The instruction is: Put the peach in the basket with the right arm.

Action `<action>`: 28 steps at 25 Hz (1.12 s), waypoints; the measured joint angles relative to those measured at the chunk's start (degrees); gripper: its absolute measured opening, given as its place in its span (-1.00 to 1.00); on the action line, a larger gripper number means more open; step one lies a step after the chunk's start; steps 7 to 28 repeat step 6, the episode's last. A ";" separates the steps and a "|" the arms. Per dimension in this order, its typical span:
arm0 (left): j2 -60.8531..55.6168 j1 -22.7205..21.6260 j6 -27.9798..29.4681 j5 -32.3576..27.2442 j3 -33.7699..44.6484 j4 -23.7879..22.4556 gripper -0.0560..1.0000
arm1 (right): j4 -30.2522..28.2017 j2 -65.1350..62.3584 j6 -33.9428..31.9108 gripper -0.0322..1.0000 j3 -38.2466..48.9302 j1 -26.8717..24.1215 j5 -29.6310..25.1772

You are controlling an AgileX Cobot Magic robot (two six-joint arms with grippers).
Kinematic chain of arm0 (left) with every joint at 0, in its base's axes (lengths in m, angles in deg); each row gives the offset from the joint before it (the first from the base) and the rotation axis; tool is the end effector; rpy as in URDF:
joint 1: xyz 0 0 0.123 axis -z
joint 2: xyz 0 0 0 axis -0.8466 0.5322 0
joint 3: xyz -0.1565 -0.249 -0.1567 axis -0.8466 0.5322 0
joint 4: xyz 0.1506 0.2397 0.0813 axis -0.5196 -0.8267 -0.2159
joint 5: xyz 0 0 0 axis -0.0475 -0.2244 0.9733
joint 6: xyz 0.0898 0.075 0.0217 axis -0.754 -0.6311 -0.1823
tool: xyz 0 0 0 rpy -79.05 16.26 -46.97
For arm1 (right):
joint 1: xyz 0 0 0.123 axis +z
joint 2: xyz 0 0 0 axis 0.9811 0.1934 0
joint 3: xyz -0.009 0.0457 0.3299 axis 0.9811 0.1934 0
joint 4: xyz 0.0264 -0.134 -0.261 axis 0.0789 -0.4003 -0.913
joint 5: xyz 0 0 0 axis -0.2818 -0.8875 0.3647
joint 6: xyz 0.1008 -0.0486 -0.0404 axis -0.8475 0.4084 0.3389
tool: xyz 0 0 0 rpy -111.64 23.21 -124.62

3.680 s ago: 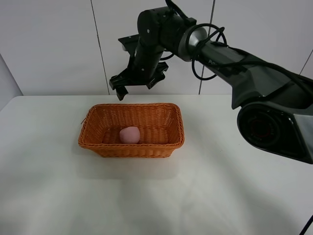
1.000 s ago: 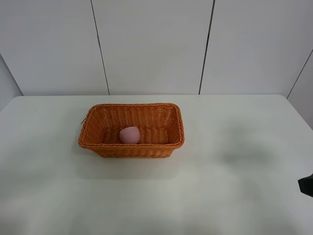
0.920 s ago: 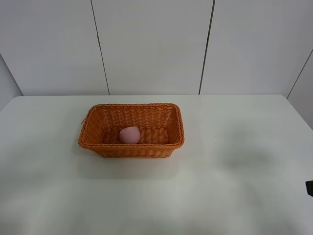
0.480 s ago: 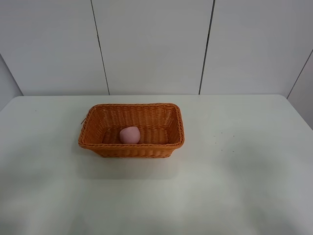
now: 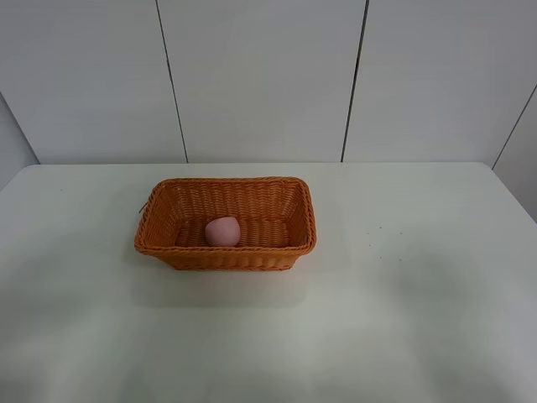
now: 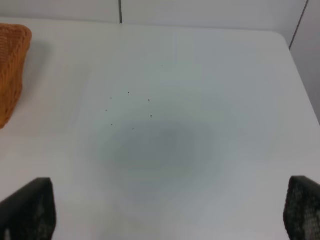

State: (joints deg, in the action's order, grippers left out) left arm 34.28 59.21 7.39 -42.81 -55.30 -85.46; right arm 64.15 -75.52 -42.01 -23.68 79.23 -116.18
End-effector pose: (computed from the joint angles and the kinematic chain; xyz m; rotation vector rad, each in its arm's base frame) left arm 0.0098 -0.0002 0.2825 0.0424 2.0414 -0.0038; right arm 0.0120 0.0015 0.2855 -0.0144 2.0171 0.0156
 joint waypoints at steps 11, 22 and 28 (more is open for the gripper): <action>0.00 0.00 0.00 0.00 0.00 0.00 0.99 | 0.00 0.00 0.00 0.41 0.00 0.00 0.00; 0.00 0.00 0.00 0.00 0.00 0.00 0.99 | 0.00 0.00 0.00 0.41 0.00 0.00 0.00; 0.00 0.00 0.00 0.00 0.00 0.00 0.99 | 0.00 0.00 0.00 0.41 0.00 0.00 0.00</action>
